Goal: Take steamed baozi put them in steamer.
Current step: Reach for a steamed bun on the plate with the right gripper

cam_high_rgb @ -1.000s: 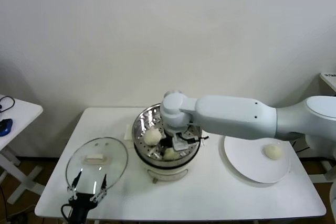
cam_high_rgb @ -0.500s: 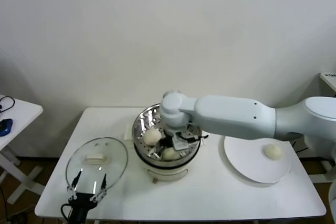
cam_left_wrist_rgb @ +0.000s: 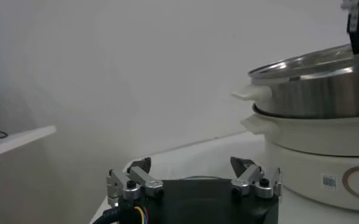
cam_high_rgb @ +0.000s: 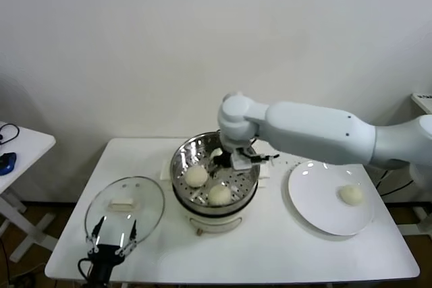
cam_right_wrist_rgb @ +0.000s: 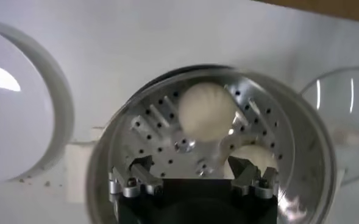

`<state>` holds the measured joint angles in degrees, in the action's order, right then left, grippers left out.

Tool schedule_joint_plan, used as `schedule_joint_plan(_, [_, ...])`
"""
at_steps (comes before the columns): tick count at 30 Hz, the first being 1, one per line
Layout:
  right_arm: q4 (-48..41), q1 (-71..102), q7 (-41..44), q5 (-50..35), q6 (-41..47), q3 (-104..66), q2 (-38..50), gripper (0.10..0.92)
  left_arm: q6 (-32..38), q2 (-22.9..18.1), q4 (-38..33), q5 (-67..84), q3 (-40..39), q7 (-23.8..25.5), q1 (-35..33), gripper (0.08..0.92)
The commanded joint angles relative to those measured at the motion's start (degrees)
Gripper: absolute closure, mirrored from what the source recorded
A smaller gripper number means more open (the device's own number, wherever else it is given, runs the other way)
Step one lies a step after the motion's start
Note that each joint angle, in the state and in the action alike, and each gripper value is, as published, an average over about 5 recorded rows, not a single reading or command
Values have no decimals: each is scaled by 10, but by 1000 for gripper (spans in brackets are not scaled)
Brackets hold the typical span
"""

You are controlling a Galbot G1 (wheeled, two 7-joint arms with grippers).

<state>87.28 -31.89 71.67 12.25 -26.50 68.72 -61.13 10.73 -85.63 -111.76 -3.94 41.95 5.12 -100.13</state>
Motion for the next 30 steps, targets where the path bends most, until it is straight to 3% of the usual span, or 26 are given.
schedule_joint_plan(1, [-70,-152,-5,-302,194,137,130,203,0,5,-5,5,-6,0,4,177])
schedule_joint_plan(4, [-104,-156,-9,-354,229,165,187,203,-2,5,-16,7,-12,2,2,177])
schedule_joint_plan(7, [-133,-126,-6,-324,234,158,244,203,-5,6,-27,8,-17,2,3,177])
schedule_joint_plan(11, [-164,-36,0,-205,205,86,303,203,-6,11,-27,9,-17,1,8,177])
schedule_joint_plan(17, [-235,144,4,13,143,-109,322,203,-6,18,-21,6,-16,2,12,177])
schedule_joint_plan(30, [-331,333,-5,52,156,-280,280,203,-12,15,-17,6,-16,5,15,177])
